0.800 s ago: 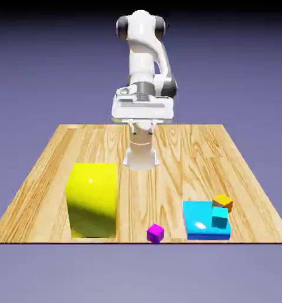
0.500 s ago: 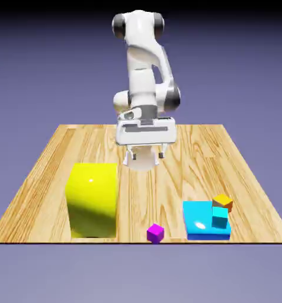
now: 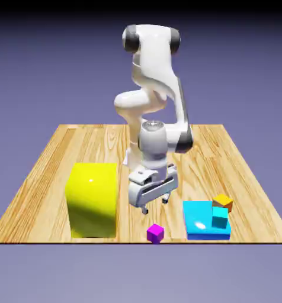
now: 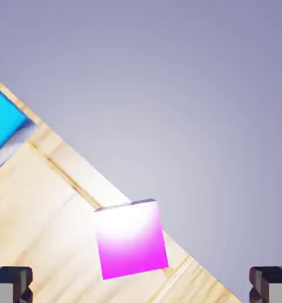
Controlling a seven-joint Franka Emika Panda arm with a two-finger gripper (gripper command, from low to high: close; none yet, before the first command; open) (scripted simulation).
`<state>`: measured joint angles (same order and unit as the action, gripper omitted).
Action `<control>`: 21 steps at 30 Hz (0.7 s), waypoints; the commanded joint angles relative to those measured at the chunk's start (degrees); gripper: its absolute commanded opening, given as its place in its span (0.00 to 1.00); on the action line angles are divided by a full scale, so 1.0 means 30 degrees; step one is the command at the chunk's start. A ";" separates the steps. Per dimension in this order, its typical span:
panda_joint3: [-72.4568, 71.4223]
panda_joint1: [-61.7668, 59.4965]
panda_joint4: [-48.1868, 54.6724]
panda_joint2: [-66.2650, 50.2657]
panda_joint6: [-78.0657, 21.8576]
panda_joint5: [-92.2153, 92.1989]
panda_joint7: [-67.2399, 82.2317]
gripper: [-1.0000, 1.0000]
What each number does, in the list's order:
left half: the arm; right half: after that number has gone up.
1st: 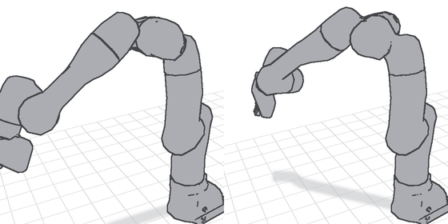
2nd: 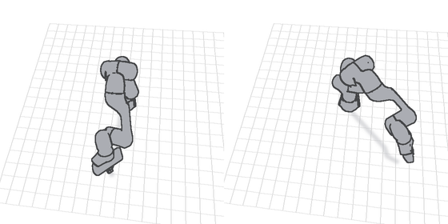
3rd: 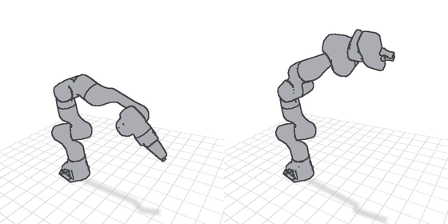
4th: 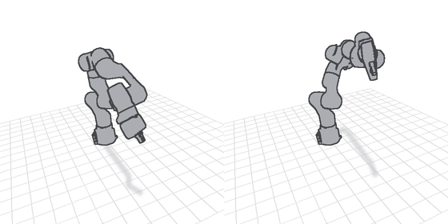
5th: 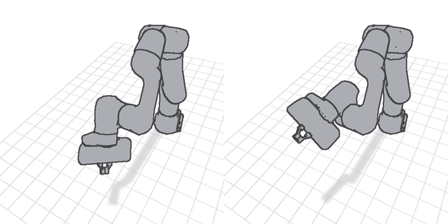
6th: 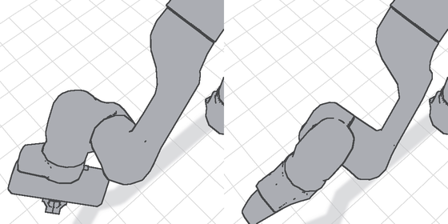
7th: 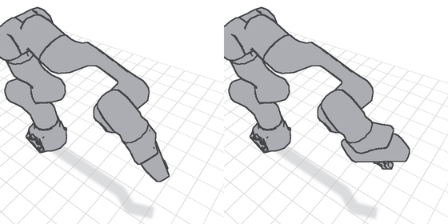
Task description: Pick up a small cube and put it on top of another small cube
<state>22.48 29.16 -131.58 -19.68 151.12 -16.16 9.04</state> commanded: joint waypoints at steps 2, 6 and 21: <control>0.0594 0.0752 0.0777 -0.1382 -0.0605 -0.0427 0.1360 0.50; -0.0275 0.0073 0.1182 -0.2858 0.0389 -0.1283 0.2044 0.50; -0.0016 0.4503 0.3204 0.0097 -0.4092 0.1865 0.5163 0.00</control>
<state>22.43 42.67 -121.97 -19.39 138.78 -10.62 24.56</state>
